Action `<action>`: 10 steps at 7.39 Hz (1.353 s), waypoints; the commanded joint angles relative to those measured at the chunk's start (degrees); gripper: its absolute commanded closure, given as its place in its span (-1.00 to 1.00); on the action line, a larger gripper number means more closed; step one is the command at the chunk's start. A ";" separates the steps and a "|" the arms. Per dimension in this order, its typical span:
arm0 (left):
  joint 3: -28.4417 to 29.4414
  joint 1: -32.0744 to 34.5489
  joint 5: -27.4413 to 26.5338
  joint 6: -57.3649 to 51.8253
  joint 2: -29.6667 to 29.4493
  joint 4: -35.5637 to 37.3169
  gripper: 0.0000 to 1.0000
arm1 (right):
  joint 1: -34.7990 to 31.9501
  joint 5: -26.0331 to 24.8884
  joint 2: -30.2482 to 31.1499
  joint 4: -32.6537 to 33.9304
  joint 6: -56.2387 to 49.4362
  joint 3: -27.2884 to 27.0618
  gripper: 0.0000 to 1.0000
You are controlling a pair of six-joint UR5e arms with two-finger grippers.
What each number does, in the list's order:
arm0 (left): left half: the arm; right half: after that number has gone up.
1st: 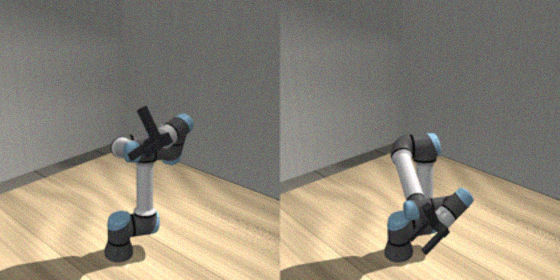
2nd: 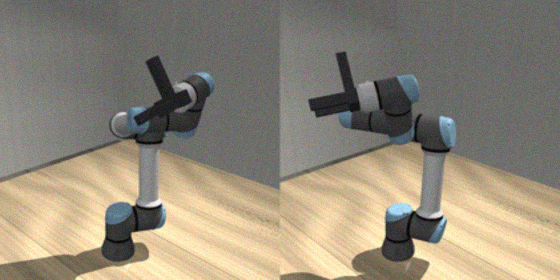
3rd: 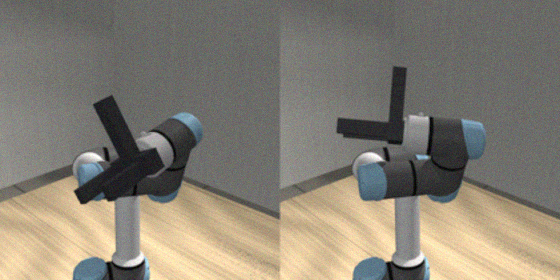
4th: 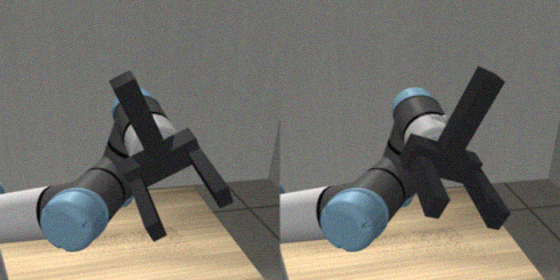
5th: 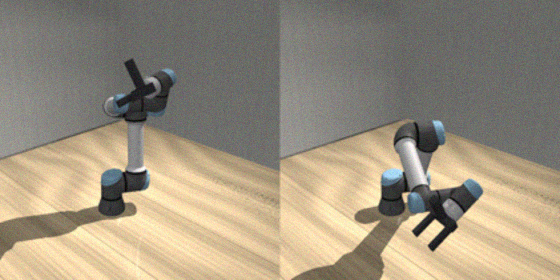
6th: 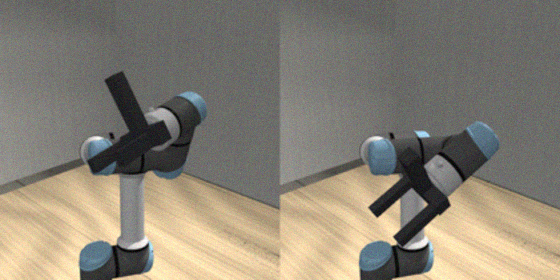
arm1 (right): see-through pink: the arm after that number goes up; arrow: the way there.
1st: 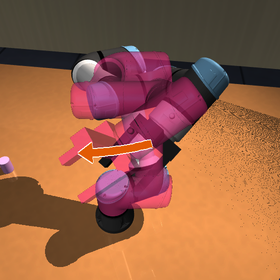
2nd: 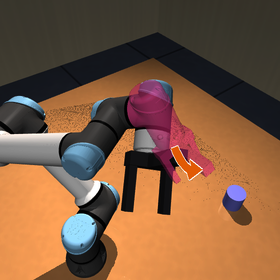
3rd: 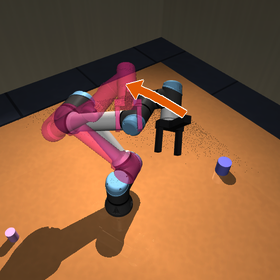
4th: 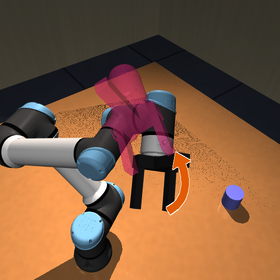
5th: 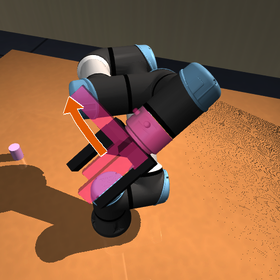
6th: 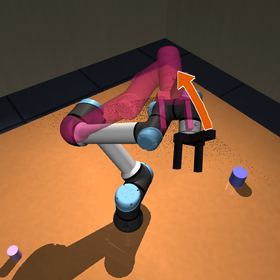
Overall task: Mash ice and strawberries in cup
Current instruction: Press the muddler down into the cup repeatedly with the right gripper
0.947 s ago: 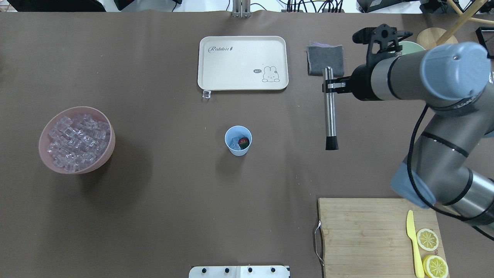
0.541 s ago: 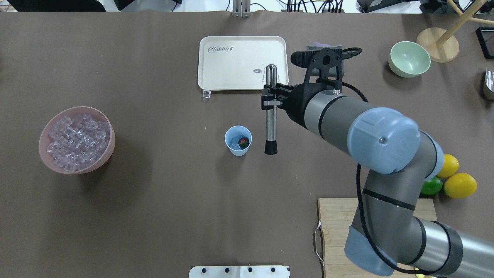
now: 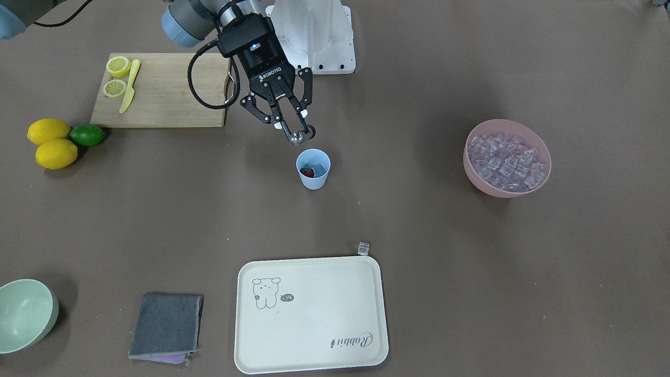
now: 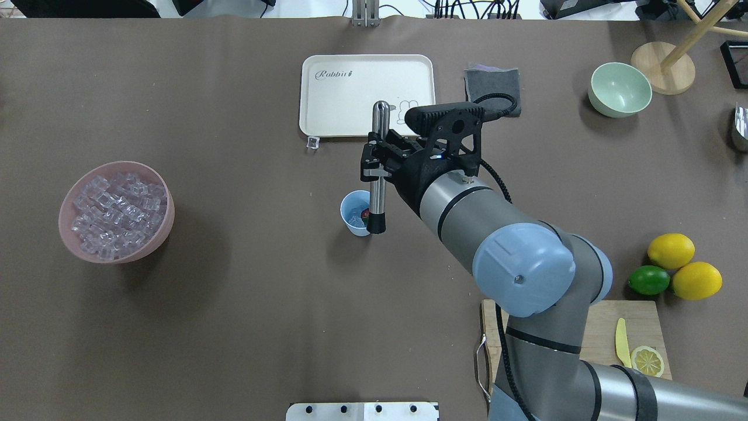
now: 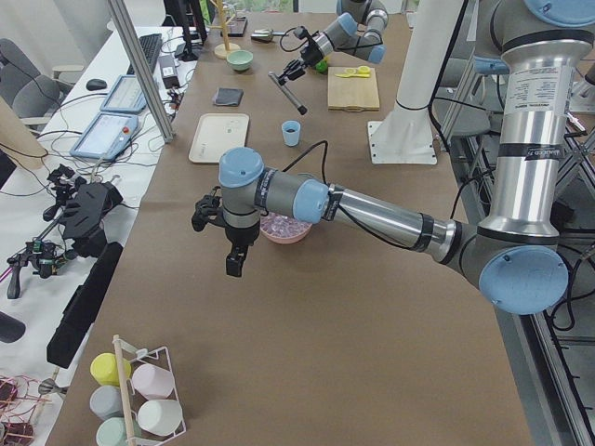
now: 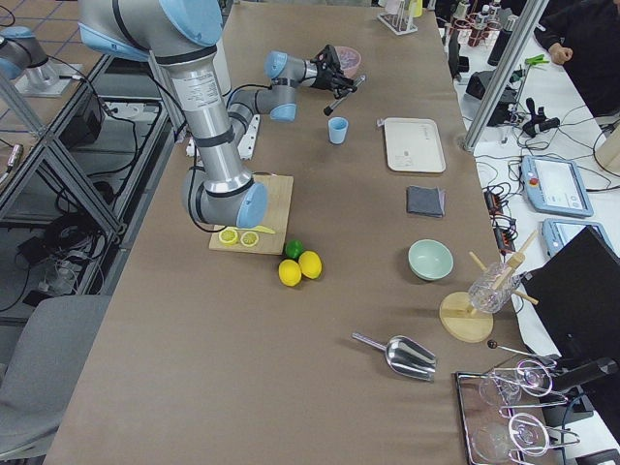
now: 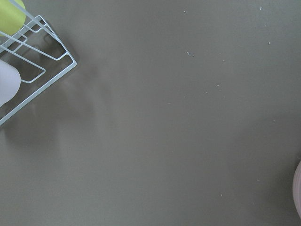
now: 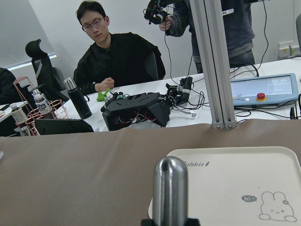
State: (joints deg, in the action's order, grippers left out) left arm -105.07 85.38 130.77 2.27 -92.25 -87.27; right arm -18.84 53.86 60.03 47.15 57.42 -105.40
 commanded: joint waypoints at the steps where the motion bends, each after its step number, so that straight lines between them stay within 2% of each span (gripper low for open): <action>1: 0.12 -0.04 0.01 -0.08 0.05 -0.09 -0.95 | 0.30 -4.88 -0.18 -5.05 -4.07 2.22 1.00; 2: 0.04 -0.04 0.01 -0.08 0.05 -0.09 -0.95 | -0.05 -6.03 -2.09 -4.97 -5.29 3.18 1.00; 3: 0.04 -0.04 0.01 -0.08 0.14 -0.09 -0.95 | 0.04 -8.31 -4.90 -6.18 -6.08 7.62 1.00; 4: 0.21 -0.13 0.01 -0.25 0.05 -0.09 -0.95 | 0.04 -8.68 -5.79 -10.81 -6.61 11.93 1.00; 5: 0.30 -0.13 0.01 -0.25 0.05 -0.09 -0.95 | -0.05 -8.34 -6.15 -11.46 -9.40 12.32 1.00; 10: 0.21 -0.22 0.01 -0.08 -0.03 -0.09 -0.95 | 1.52 -7.89 -5.37 -11.47 -9.96 12.15 1.00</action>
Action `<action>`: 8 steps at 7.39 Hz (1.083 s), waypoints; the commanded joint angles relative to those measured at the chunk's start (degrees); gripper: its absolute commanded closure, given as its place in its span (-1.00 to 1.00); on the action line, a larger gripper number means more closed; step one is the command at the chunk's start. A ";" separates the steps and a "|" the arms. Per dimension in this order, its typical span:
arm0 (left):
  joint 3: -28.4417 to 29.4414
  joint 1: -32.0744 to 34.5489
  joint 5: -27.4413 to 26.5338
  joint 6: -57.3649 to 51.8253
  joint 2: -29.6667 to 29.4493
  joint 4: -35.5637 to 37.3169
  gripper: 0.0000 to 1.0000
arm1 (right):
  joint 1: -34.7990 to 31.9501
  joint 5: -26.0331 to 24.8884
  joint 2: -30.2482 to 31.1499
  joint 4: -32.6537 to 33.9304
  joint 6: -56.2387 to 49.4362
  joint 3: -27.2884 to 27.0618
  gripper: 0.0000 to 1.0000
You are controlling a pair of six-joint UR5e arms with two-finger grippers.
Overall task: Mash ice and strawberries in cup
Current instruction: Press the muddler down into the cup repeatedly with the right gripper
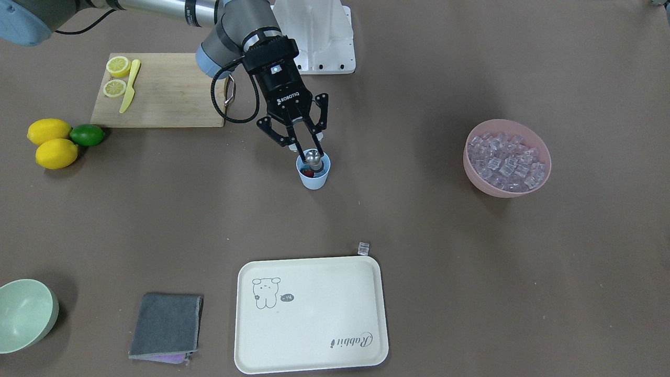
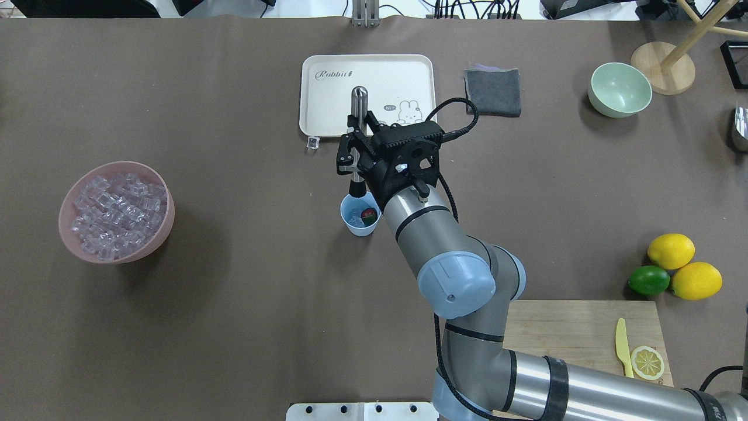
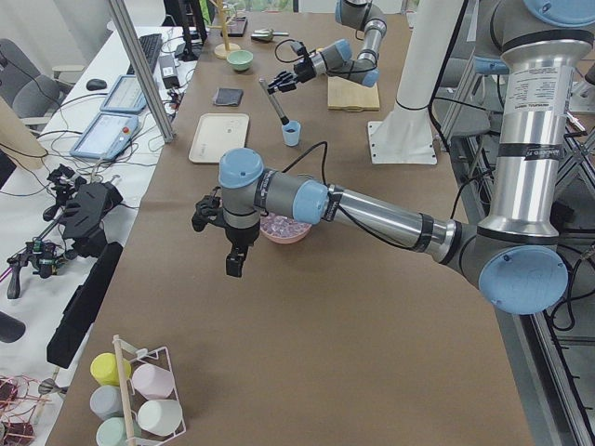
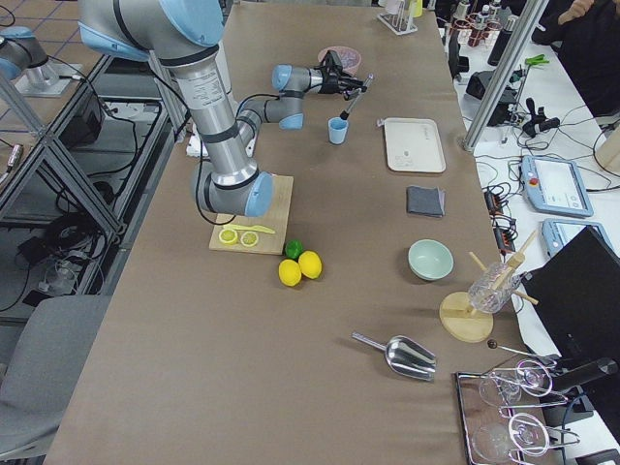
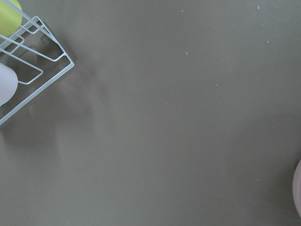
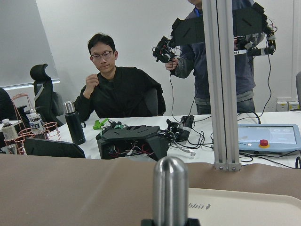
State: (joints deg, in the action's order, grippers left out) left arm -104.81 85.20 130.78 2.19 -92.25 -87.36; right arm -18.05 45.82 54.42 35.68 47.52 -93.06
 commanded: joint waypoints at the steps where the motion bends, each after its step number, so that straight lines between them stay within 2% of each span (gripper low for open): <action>1: -0.04 -0.03 -0.09 0.01 0.05 0.00 -0.95 | 1.08 0.15 0.50 0.00 -0.05 -0.11 1.00; 8: -0.31 -0.03 0.00 -0.17 0.49 0.00 -0.95 | 1.35 0.58 0.68 -0.17 0.12 1.56 1.00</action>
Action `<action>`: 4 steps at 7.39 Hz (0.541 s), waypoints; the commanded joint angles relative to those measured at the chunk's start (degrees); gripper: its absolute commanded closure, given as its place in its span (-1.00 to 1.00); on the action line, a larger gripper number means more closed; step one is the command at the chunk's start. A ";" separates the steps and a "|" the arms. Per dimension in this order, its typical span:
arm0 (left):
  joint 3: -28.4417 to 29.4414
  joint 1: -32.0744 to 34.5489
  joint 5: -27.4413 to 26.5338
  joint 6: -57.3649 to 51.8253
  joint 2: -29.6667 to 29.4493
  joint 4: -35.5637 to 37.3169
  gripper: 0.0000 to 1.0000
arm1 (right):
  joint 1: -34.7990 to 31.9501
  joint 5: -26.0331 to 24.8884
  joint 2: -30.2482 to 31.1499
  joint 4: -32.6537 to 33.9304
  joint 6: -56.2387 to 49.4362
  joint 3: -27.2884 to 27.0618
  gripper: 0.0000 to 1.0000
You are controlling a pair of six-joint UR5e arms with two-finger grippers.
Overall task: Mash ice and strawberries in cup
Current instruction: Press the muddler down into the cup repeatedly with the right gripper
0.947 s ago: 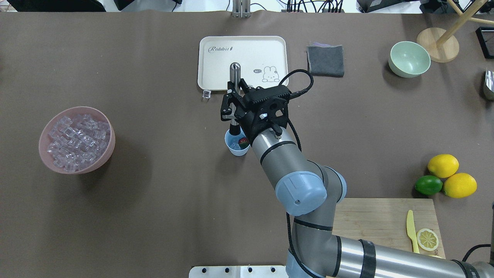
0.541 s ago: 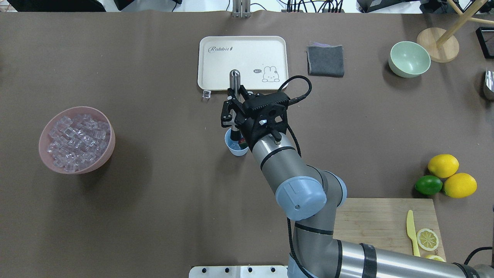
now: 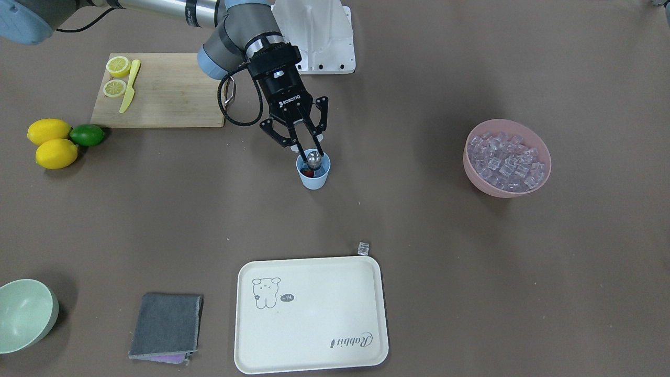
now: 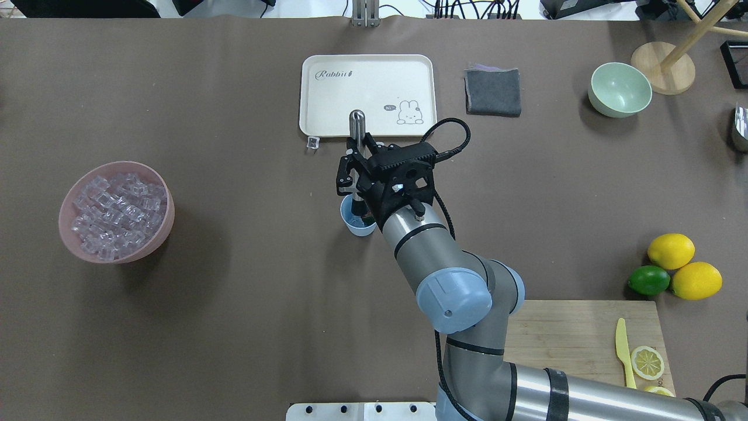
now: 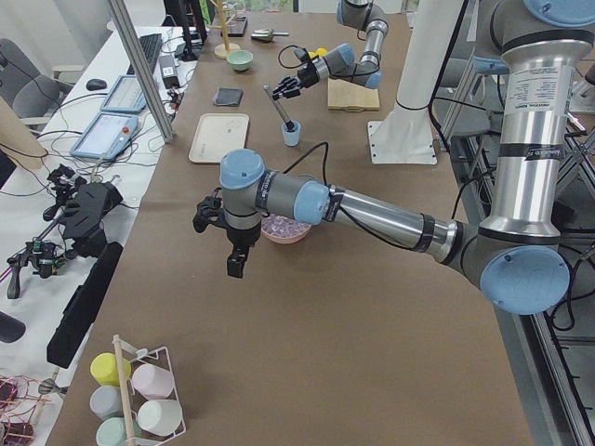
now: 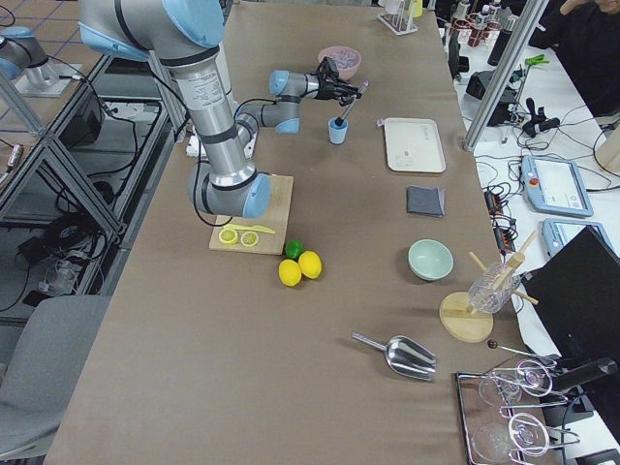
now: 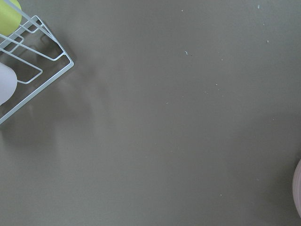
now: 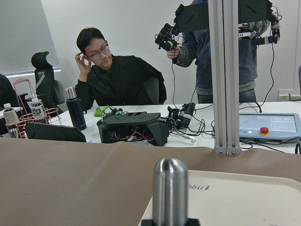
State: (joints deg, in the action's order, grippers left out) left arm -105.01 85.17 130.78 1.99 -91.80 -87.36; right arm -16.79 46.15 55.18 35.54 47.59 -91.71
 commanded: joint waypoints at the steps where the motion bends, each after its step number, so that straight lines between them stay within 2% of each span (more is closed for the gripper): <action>1: -0.28 0.00 0.00 0.03 0.13 0.00 -0.95 | 0.26 0.35 -0.07 -0.03 0.13 0.39 1.00; 4: -0.11 0.00 -0.09 0.03 0.13 0.00 -0.95 | 0.79 0.35 0.01 0.05 0.13 0.48 1.00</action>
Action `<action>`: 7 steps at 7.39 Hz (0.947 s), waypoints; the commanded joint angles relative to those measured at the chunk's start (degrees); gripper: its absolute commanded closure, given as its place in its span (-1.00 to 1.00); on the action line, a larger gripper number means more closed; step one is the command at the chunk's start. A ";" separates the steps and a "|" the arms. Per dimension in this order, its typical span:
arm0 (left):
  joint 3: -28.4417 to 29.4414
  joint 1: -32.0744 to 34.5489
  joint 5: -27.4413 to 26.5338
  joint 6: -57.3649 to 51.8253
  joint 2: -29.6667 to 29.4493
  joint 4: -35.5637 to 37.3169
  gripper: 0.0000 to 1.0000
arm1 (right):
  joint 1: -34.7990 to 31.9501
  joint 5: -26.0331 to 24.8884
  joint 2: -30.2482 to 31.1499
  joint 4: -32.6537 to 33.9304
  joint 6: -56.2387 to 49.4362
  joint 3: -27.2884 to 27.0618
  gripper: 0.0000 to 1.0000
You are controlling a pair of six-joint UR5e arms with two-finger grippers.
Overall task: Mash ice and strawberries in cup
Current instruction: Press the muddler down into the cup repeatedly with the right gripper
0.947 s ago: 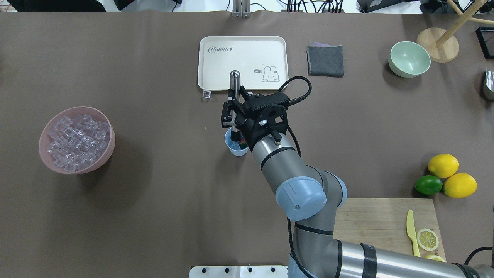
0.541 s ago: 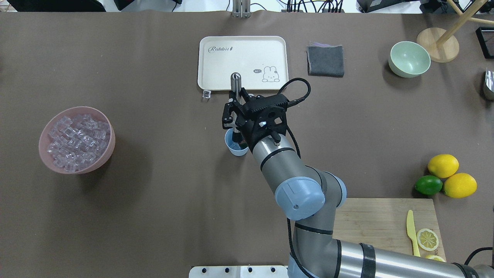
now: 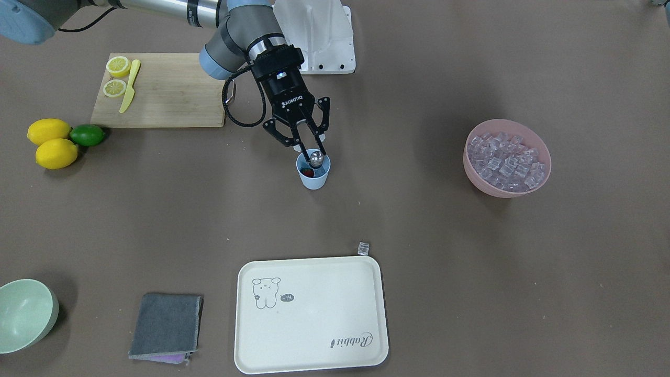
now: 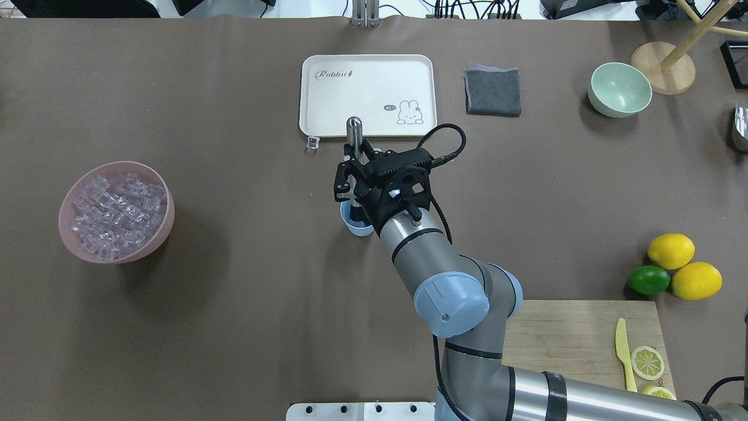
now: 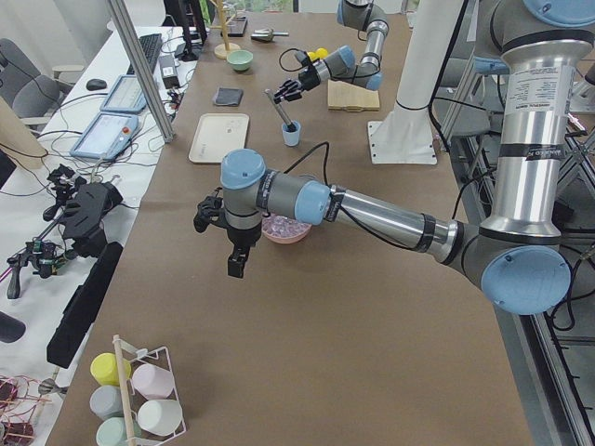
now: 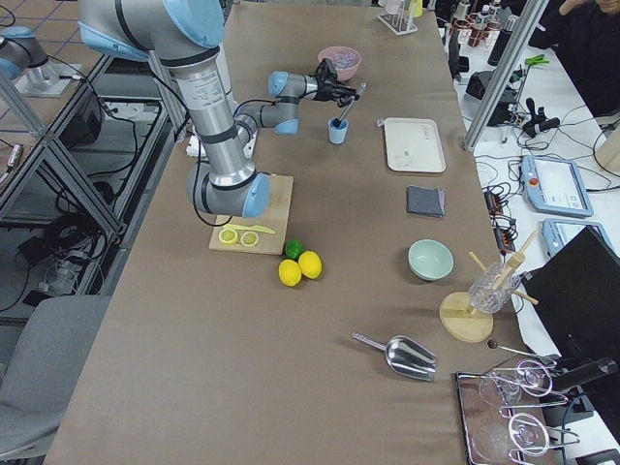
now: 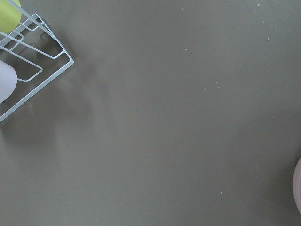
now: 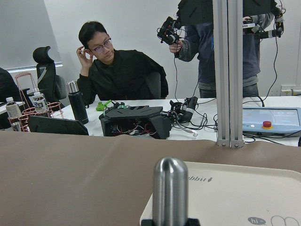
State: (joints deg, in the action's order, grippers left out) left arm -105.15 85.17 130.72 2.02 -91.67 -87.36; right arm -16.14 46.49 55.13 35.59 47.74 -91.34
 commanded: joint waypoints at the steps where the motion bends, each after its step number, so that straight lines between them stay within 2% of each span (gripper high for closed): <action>1: 0.04 0.00 0.06 0.00 0.00 0.00 -0.95 | 0.06 0.01 0.07 0.10 -0.10 0.02 1.00; 2: 0.04 0.00 0.06 0.00 0.00 0.00 -0.95 | -0.20 0.10 -0.54 0.19 -0.28 -0.85 1.00; 3: 0.04 0.00 0.06 0.00 0.00 0.00 -0.95 | -0.55 1.40 -0.54 0.62 -0.63 -4.16 1.00; 5: 0.12 0.00 0.06 0.00 0.00 0.00 -0.95 | -1.25 2.12 -0.54 7.26 -2.83 -11.98 1.00; 7: 0.13 0.00 0.06 0.00 0.00 0.00 -0.94 | -1.52 2.03 -0.11 8.62 -2.74 -12.02 1.00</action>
State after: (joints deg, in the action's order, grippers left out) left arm -105.05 85.17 130.78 2.03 -91.67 -87.36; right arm -17.45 48.52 54.76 43.10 45.05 -102.86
